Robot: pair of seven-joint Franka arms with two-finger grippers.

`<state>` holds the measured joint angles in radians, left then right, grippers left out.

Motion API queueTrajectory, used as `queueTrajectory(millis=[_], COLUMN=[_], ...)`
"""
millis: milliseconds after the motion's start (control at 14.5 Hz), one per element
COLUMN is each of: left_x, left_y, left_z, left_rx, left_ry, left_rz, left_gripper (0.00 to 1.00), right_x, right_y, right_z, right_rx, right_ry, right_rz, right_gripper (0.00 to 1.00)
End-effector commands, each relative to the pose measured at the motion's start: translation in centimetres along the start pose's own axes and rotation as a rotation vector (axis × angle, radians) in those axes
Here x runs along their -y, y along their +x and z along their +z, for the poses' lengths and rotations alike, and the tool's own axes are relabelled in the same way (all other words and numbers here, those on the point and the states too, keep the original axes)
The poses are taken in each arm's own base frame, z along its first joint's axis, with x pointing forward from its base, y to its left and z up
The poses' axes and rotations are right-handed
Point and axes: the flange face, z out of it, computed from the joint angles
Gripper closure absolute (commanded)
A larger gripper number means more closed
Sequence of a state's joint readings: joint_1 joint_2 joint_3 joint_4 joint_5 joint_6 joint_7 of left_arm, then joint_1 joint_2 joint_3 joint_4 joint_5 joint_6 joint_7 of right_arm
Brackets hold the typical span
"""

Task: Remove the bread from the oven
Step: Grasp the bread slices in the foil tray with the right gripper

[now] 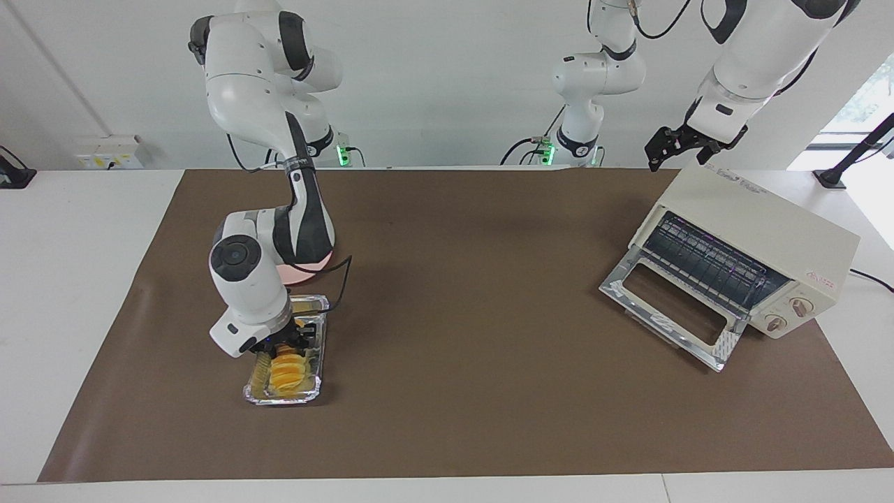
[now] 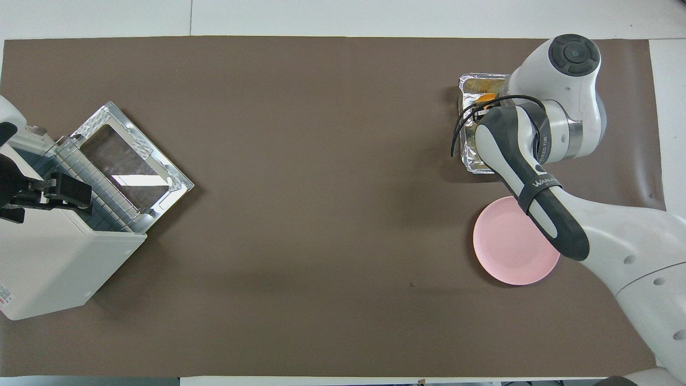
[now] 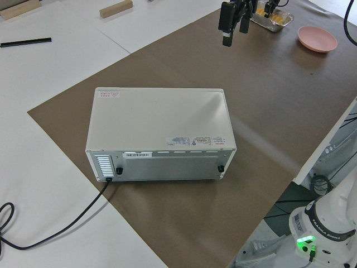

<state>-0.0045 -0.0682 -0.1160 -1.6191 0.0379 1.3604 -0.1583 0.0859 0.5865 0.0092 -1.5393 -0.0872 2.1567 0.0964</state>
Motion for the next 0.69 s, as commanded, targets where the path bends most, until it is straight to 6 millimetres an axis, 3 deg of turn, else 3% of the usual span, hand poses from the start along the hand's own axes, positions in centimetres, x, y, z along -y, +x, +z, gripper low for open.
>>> queueTrajectory(millis=[0,275,620], left_x=[0.3,0.3,0.3], left_y=[-0.7,-0.7,-0.7], left_z=[0.0,-0.1,0.0], left_rx=[-0.009,-0.01,-0.009], left_ry=[-0.011,-0.012,-0.011], left_rz=[-0.002,-0.002,-0.002], left_gripper=[0.0,0.0,0.0], right_x=[0.0,-0.2,-0.6], right_y=[0.1,0.2,-0.1], right_z=[-0.4,-1.4,-4.8], right_rx=[-0.014,0.002,0.043], right_ry=[0.002,0.001,-0.003], right_rz=[0.019,0.022,0.022], right_gripper=[1.0,1.0,1.0])
